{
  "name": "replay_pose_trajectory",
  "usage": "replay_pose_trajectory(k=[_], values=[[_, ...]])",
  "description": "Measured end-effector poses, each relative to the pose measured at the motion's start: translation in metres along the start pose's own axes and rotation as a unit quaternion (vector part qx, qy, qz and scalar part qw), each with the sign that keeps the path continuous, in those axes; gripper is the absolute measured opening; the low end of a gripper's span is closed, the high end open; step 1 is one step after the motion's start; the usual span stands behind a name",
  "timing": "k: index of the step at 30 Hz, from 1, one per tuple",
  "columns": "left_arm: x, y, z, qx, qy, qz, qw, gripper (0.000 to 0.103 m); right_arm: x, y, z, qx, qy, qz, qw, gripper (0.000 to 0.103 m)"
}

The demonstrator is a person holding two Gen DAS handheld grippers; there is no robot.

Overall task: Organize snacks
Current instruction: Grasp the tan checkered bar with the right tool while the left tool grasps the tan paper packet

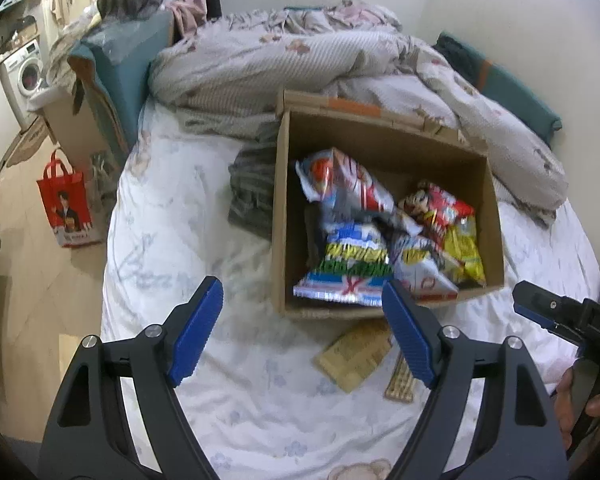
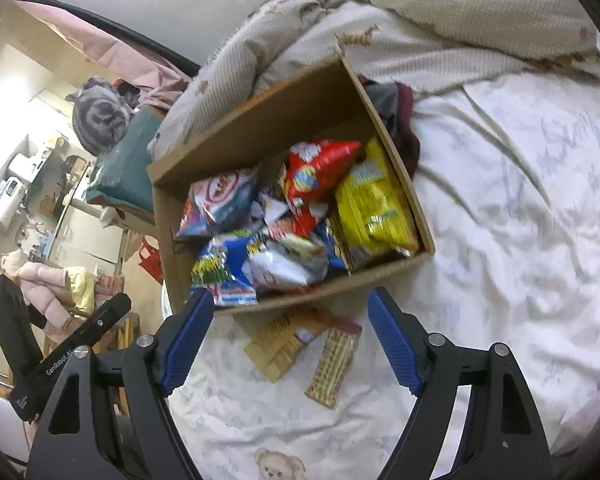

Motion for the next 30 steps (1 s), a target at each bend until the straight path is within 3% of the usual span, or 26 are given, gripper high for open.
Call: replay_pose_trajectory(k=[5,7,9,15,19,24,26,30], values=[[0.015,0.022,-0.02,-0.053,0.049,0.005,0.9974,0.079,0.012,0.015,-0.021,-0.043,0.035,-0.008,0.998,0.082],[0.019,0.027,-0.025,-0.059,0.057,0.009,0.9966,0.079,0.024,0.038,-0.037,-0.092,0.065,-0.019,0.993,0.081],[0.021,0.029,-0.026,-0.06,0.056,0.006,0.9966,0.079,0.032,0.068,-0.051,-0.142,0.078,-0.033,0.986,0.068],[0.021,0.033,-0.027,-0.061,0.064,0.012,0.996,0.079,0.021,0.12,-0.064,-0.199,0.021,-0.089,0.976,0.066],[0.018,0.039,-0.032,-0.074,0.069,0.015,0.9947,0.079,0.015,0.132,-0.071,-0.204,-0.021,-0.131,0.97,0.062],[0.031,0.061,-0.055,-0.143,0.095,-0.003,0.9852,0.079,0.018,0.128,-0.075,-0.204,-0.057,-0.172,0.962,0.028],[0.041,0.071,-0.067,-0.163,0.115,-0.008,0.9798,0.079,0.023,0.123,-0.075,-0.2,-0.052,-0.169,0.964,0.028],[0.057,0.089,-0.076,-0.161,0.162,0.009,0.9736,0.079,0.032,0.108,-0.075,-0.191,-0.041,-0.16,0.968,0.028]])
Point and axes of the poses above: each gripper's, at about its wrist camera, not at the fingertips, and y roughly the way its jaws point, x to its right, z to its top, the point moved 4 cm from there along y, roughly the way its jaws point, and after that the axes turned 5 degrees about -y, right-handed, at the moved point
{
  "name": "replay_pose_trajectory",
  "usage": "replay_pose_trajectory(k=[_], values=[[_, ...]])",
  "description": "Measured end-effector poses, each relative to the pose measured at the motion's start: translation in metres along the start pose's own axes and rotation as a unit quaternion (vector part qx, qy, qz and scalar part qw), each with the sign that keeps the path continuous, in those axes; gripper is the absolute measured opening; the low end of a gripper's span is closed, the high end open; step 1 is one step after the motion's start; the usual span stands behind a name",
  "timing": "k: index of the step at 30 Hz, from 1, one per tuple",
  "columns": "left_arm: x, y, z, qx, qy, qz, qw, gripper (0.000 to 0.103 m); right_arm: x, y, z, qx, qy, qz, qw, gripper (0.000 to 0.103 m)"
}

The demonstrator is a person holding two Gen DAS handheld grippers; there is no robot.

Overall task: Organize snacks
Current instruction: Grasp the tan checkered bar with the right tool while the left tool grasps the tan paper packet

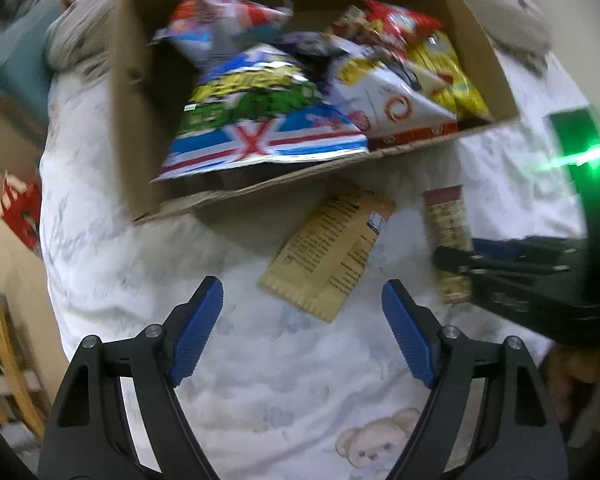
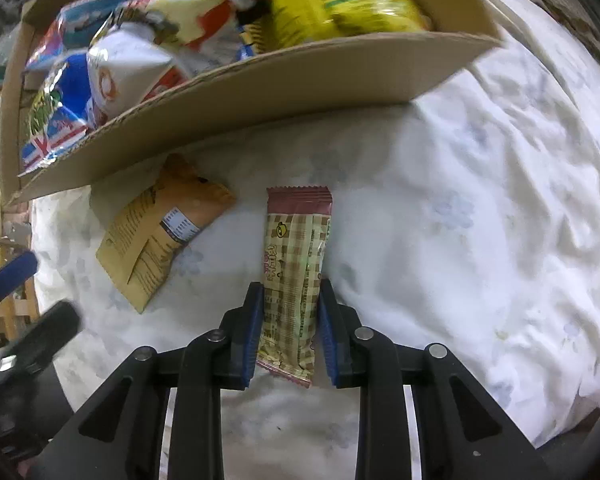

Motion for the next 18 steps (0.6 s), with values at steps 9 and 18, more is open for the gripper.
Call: replay_pose_trajectory(k=[9,18], values=[[0.023,0.044,0.007,-0.024,0.057,0.012,0.998,0.079,0.025,-0.031,-0.012,0.029,0.044,0.06,0.997,0.028],[0.035,0.065,0.014,-0.03,0.06,-0.009,0.9977,0.074,0.047,-0.065,-0.015,0.056,0.06,0.084,0.993,0.028]])
Point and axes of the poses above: each gripper's, at about its wrist camera, not at the fingertips, and y roughly the way its jaws point, x to its right, z to its top, the point moved 4 cm from there along y, roughly the way its jaws point, and after that the axes turned 5 degrees about -y, right-handed, at the moved point
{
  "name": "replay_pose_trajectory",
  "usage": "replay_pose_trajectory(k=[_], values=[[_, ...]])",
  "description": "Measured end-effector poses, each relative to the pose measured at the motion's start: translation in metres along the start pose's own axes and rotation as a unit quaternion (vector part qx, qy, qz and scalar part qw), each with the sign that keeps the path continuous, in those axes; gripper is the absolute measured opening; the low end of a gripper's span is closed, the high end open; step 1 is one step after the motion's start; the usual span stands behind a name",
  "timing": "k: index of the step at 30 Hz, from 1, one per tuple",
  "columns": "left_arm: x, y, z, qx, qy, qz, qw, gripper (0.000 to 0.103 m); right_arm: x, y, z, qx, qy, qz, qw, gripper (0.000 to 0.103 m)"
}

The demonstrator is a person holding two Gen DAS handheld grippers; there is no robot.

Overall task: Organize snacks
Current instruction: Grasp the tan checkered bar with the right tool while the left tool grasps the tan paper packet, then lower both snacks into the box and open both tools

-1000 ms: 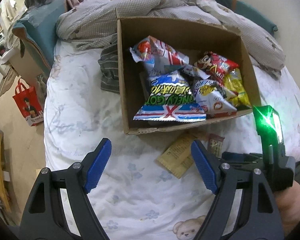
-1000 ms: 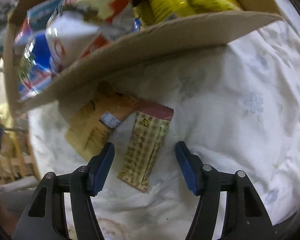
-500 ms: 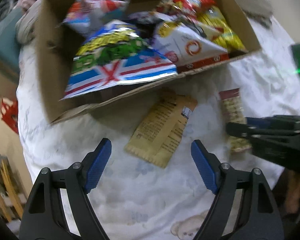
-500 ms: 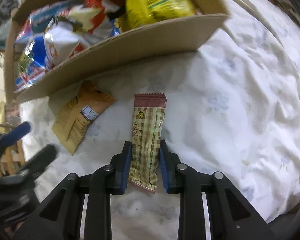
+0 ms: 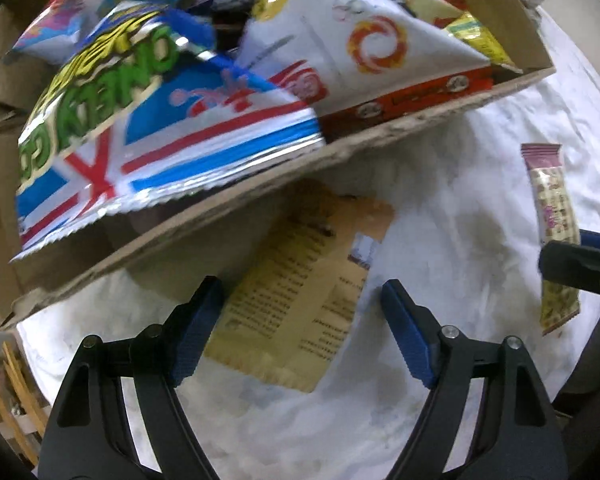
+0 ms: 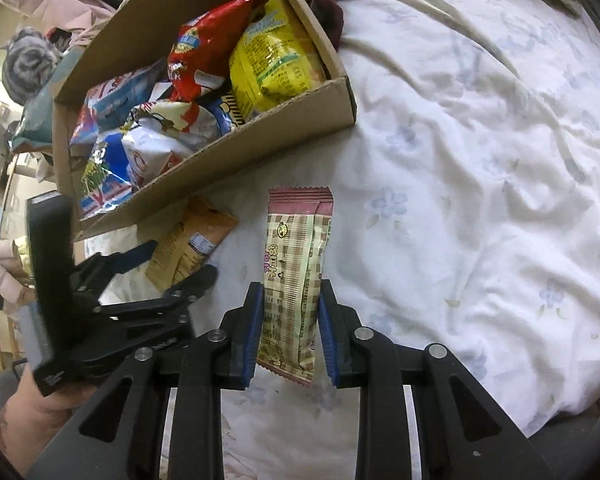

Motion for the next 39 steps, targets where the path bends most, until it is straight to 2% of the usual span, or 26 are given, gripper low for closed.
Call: replay_pose_trajectory(k=[1,2,5,6,8,15,24,25,29,33,39], values=[[0.002,-0.001,0.0,0.005,0.005,0.003,1.0,0.062,0.001,-0.002,-0.001,0.001,-0.001,0.0,1.0,0.028],[0.004,-0.002,0.001,0.006,0.009,0.007,0.9999,0.055,0.002,-0.005,-0.002,0.002,-0.004,0.0,1.0,0.028],[0.005,-0.008,-0.001,0.006,0.005,-0.005,1.0,0.047,-0.002,-0.006,-0.003,0.001,-0.006,0.001,1.0,0.028],[0.006,-0.009,-0.003,0.005,0.005,-0.006,1.0,0.037,-0.003,-0.007,-0.004,0.002,-0.007,0.002,1.0,0.028],[0.003,-0.015,-0.01,0.005,-0.002,0.005,1.0,0.037,-0.005,-0.003,-0.003,0.0,-0.01,0.001,1.0,0.028],[-0.006,-0.04,-0.029,0.004,-0.035,0.006,0.9994,0.036,-0.013,-0.007,-0.002,0.005,-0.024,0.008,1.0,0.028],[-0.027,-0.064,-0.058,0.01,-0.108,0.024,0.9938,0.036,-0.033,-0.031,-0.007,0.019,-0.041,0.047,0.998,0.028],[-0.023,-0.063,-0.05,0.013,-0.115,0.026,0.993,0.036,-0.036,-0.032,-0.007,0.02,-0.044,0.053,0.997,0.028],[-0.029,-0.079,-0.056,0.026,-0.161,0.046,0.9855,0.036,-0.049,-0.033,-0.007,0.021,-0.051,0.072,0.996,0.028],[-0.05,-0.123,-0.063,0.061,-0.2,0.047,0.9769,0.036,-0.062,-0.034,-0.006,0.026,-0.059,0.094,0.993,0.028],[-0.091,-0.165,-0.052,0.12,-0.243,0.048,0.9615,0.036,-0.068,-0.061,0.011,0.077,-0.064,0.132,0.986,0.028]])
Point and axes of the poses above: each gripper's, at about its wrist camera, not at the fingertips, and y roughly the way its jaws point, x to its right, z to its top, the point moved 4 cm from there along y, roughly the way its jaws point, and after that the axes turned 5 degrees about -y, right-handed, at the moved point
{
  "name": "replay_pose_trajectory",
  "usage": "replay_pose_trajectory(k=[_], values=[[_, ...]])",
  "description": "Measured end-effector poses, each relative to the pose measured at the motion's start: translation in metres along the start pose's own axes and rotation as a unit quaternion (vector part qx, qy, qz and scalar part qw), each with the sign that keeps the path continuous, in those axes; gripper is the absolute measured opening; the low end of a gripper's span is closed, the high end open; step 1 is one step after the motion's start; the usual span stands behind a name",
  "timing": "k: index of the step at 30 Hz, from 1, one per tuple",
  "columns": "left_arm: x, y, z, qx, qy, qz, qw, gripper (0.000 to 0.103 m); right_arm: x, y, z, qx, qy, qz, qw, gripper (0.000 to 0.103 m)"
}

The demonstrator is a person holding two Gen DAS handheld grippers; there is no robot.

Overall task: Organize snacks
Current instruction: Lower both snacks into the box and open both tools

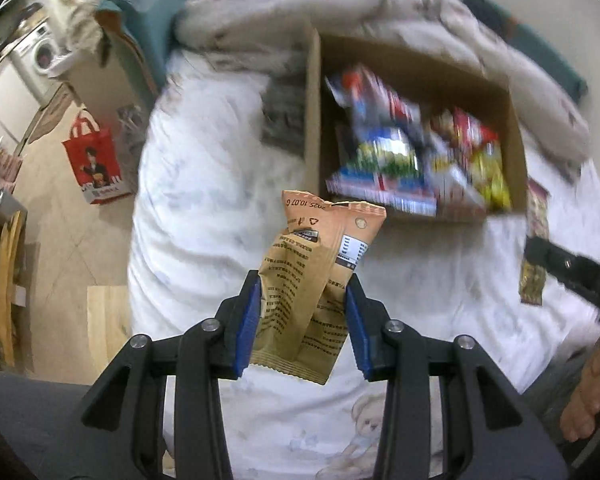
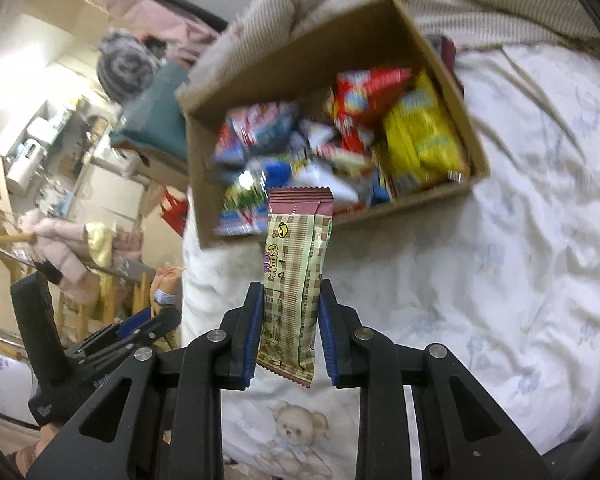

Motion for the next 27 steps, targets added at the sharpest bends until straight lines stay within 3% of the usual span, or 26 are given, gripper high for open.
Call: replay_pose_trajectory(k=[3,8,16,27], values=[[0.004,-0.02,0.018,0.03,-0.004,0.001,0.9995,0.036,0.005,-0.013,0.015,0.033,0.014,0.006,0.999,0.028],[0.0,-0.024,0.056,0.045,-0.01,-0.012,0.9988,0.036,0.019,-0.018,0.038,0.052,0.023,-0.004,0.998,0.028],[0.045,-0.009,0.093,0.055,0.022,-0.027,0.9979,0.036,0.028,-0.008,0.075,0.06,0.013,-0.024,0.998,0.028],[0.096,0.021,0.131,0.069,0.061,-0.025,0.9954,0.036,0.03,0.025,0.113,0.05,-0.002,-0.009,0.999,0.028]])
Point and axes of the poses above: each gripper's, at about its wrist camera, not at the fingertips, and y roughly the way its jaws point, x to its right, z to its top, the point moved 4 cm from there along y, roughly the way its jaws point, and after that the axes turned 5 degrees about -y, right-handed, at the moved point
